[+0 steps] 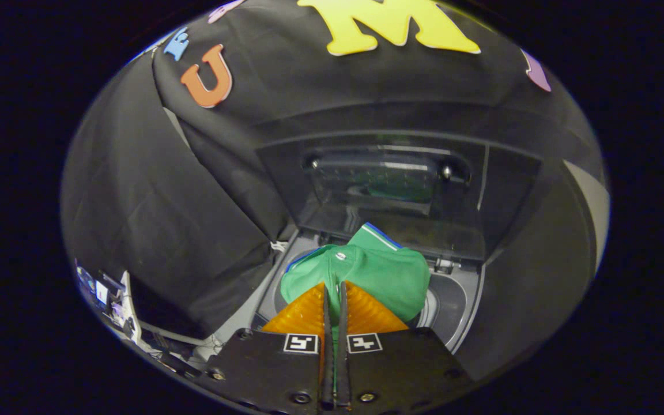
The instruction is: Put the clothes into the washing machine and then close the washing machine lid.
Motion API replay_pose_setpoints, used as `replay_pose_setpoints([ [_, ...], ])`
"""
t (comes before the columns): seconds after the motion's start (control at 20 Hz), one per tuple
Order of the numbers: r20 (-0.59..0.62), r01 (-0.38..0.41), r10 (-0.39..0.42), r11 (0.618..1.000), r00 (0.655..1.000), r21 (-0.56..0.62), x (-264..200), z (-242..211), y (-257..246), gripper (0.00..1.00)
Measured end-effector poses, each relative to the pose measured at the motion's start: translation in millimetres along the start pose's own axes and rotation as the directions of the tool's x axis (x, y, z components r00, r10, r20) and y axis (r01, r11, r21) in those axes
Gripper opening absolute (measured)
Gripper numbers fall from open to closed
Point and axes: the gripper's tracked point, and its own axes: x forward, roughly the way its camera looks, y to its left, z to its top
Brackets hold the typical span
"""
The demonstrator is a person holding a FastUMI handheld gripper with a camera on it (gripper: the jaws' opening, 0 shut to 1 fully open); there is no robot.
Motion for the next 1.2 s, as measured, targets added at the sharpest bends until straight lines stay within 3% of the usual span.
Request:
replay_pose_setpoints([
  [0.4, -0.129, 0.134, -0.117, 0.982, 0.985, 0.13, 75.2, -50.4, -34.7, 0.05],
  [0.6, -0.16, 0.158, -0.119, 0.953, 0.98, 0.259, 92.7, -64.6, -44.4, 0.05],
  [1.2, -0.162, 0.169, -0.139, 0.967, 0.977, 0.191, 98.9, -67.3, -37.0, 0.05],
])
